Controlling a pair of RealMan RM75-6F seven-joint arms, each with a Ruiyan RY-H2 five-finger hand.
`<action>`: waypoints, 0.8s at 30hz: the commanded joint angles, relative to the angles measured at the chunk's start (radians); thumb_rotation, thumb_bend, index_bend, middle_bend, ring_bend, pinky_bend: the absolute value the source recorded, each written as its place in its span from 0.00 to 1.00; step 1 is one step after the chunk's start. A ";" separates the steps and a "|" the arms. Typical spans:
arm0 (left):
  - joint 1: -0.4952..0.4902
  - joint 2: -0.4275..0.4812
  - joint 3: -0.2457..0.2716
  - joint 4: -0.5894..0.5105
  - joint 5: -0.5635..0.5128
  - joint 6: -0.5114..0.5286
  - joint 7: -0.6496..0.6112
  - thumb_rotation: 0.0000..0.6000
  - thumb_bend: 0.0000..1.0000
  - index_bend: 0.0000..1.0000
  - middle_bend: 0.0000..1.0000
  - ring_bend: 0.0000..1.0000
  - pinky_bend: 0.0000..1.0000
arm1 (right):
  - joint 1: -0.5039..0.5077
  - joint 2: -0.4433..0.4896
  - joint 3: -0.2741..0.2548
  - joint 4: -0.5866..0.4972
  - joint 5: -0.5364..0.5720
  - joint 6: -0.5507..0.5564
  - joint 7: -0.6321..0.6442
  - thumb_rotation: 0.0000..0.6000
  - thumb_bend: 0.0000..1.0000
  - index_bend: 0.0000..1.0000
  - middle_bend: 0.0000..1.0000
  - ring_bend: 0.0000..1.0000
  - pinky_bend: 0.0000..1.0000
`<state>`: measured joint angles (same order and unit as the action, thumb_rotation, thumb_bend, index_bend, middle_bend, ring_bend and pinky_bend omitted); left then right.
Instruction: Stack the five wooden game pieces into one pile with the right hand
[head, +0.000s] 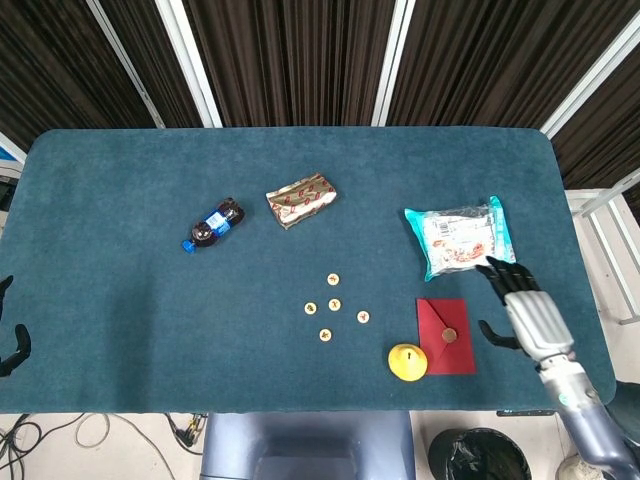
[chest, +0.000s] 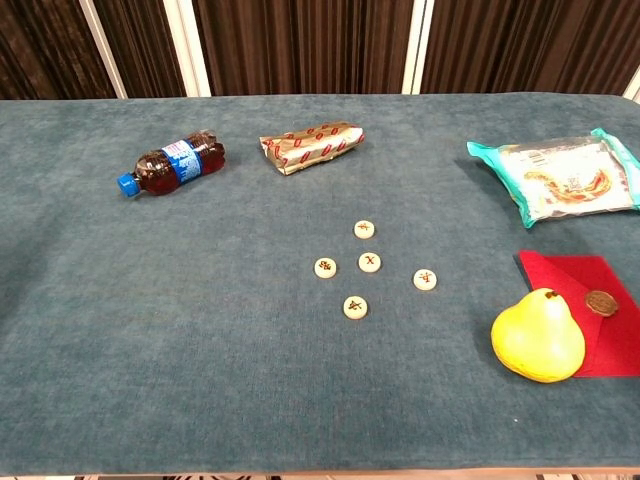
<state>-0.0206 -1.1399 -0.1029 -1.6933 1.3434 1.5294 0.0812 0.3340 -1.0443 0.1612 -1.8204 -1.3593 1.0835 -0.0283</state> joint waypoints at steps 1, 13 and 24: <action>0.000 0.001 0.000 -0.001 -0.002 -0.001 -0.001 1.00 0.59 0.09 0.00 0.00 0.00 | 0.077 -0.031 0.028 -0.037 0.093 -0.083 -0.070 1.00 0.44 0.16 0.00 0.00 0.00; 0.000 0.003 -0.002 -0.003 -0.010 -0.007 -0.004 1.00 0.59 0.09 0.00 0.00 0.00 | 0.225 -0.257 0.044 -0.007 0.286 -0.144 -0.278 1.00 0.44 0.25 0.00 0.00 0.00; 0.000 0.006 -0.004 -0.009 -0.024 -0.018 -0.008 1.00 0.59 0.09 0.00 0.00 0.00 | 0.276 -0.490 0.008 0.174 0.231 -0.085 -0.342 1.00 0.44 0.30 0.00 0.00 0.00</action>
<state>-0.0211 -1.1338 -0.1065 -1.7023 1.3190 1.5118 0.0730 0.6006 -1.5196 0.1756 -1.6585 -1.1362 0.9994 -0.3595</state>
